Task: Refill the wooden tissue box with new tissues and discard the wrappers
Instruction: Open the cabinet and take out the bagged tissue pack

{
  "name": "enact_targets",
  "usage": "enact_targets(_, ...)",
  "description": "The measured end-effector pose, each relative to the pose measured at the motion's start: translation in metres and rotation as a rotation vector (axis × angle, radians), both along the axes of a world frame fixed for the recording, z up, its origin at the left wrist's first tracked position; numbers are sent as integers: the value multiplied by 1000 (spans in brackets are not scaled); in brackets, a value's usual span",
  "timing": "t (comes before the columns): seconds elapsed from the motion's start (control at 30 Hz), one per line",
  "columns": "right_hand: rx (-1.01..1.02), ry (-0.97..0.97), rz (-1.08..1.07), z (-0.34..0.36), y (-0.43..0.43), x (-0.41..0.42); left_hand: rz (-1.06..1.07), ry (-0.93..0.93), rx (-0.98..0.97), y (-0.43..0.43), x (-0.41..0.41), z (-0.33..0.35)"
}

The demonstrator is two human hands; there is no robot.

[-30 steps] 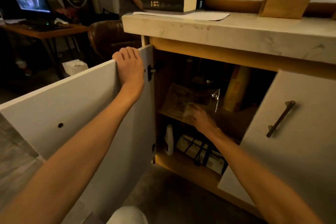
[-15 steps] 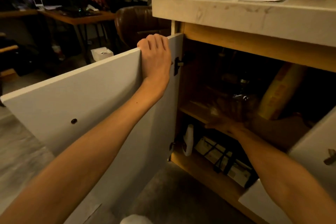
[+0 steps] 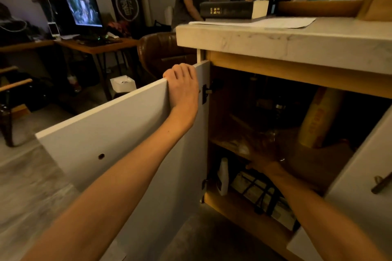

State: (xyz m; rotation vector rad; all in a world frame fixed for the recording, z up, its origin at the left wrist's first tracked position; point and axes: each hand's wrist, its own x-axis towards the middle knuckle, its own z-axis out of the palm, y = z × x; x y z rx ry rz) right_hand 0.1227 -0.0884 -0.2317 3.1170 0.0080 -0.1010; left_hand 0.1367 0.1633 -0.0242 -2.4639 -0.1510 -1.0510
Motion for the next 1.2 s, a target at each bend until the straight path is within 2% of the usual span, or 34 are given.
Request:
enact_targets(0.03,-21,-79,14,-9,2,-1,1,32,-13,0,-3,2)
enact_targets(0.07,88,45,-82,-19,1,-3,-3,62,-33,-1,-8,6)
enact_targets(0.13,324,81,-114,-19,1,-13,-5,129,-76,-4,-17,15)
enact_targets(0.23,376,-138,-133,29,25,-48,-15,290,-149,-7,-33,30)
enact_targets(0.33,731,-59,-242,73,37,-68,-163,476,-283,1,-36,63)
enact_targets(0.4,980,-102,-296,99,36,-79,-312,660,-520,18,-29,96)
enact_targets(0.5,1171,-89,-233,138,41,-100,-431,1087,-1058,52,-36,128)
enact_targets(0.53,1183,-94,-185,153,43,-109,-471,1157,-1157,65,-43,128)
enact_targets(0.73,1250,-235,-70,198,76,-148,-624,1423,-1372,135,-112,80)
enact_targets(0.87,1267,-315,-13,208,97,-179,-877,1426,-1513,150,-156,33)
enact_targets(1.0,1291,-396,-57,208,93,-221,-1088,1429,-1466,140,-193,15)
enact_targets(1.2,1228,-414,-184,209,58,-283,-1099,1408,-1464,102,-196,1)
